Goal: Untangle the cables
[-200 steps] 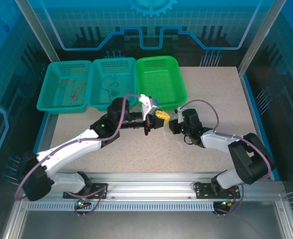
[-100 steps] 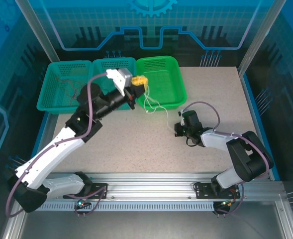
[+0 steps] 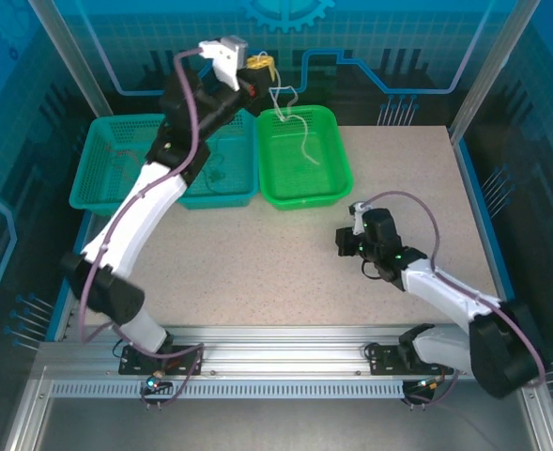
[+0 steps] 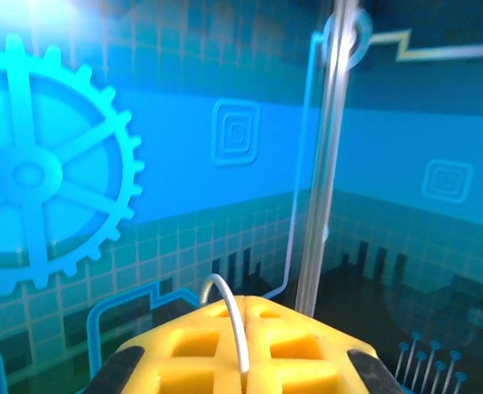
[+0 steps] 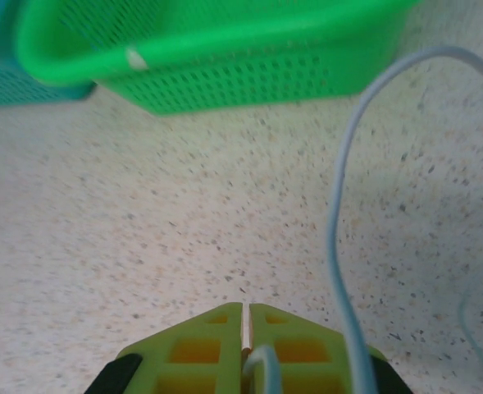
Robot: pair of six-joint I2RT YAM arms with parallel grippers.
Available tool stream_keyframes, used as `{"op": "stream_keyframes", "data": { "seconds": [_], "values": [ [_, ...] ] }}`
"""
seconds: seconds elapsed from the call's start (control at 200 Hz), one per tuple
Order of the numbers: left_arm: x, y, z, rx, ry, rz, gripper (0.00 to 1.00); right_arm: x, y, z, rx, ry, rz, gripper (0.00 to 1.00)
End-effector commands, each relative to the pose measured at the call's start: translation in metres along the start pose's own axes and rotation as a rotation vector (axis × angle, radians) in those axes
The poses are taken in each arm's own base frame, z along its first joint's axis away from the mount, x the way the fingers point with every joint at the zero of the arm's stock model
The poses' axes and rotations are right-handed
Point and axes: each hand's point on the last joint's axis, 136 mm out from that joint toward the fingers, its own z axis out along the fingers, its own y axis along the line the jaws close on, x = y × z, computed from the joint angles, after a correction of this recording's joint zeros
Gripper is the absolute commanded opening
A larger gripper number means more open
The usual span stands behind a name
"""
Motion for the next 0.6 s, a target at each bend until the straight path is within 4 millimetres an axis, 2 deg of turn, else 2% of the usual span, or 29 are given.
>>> {"op": "stream_keyframes", "data": {
  "seconds": [0.0,0.08,0.165,0.255,0.295,0.35,0.4,0.445,0.505,0.595],
  "values": [
    [0.044,0.033,0.033,-0.044,0.080,-0.048,0.00,0.006,0.000,-0.021,-0.006,0.018,0.032,0.00],
    [0.081,0.052,0.055,-0.071,0.126,-0.098,0.00,0.006,0.002,-0.035,-0.015,0.001,0.056,0.00],
    [0.137,0.075,0.074,-0.145,0.207,-0.174,0.00,0.007,0.008,-0.047,-0.047,-0.005,0.067,0.00],
    [0.197,0.094,0.085,-0.213,0.290,-0.246,0.00,0.007,0.016,-0.061,-0.086,-0.019,0.068,0.00],
    [0.220,0.101,0.087,-0.233,0.325,-0.265,0.10,0.005,0.018,-0.066,-0.095,-0.028,0.072,0.00],
    [0.245,0.105,0.089,-0.246,0.372,-0.283,0.37,0.003,0.019,-0.074,-0.097,-0.043,0.070,0.00],
    [0.255,0.106,0.090,-0.248,0.399,-0.294,0.63,0.000,0.019,-0.081,-0.094,-0.054,0.063,0.00],
    [0.254,0.104,0.090,-0.247,0.409,-0.296,0.76,-0.001,0.019,-0.085,-0.090,-0.065,0.059,0.00],
    [0.247,0.098,0.087,-0.240,0.411,-0.282,0.83,-0.003,0.017,-0.089,-0.081,-0.078,0.060,0.00],
    [0.221,0.085,0.078,-0.225,0.391,-0.244,0.88,-0.008,0.017,-0.090,-0.077,-0.093,0.061,0.00]
  ]
}}
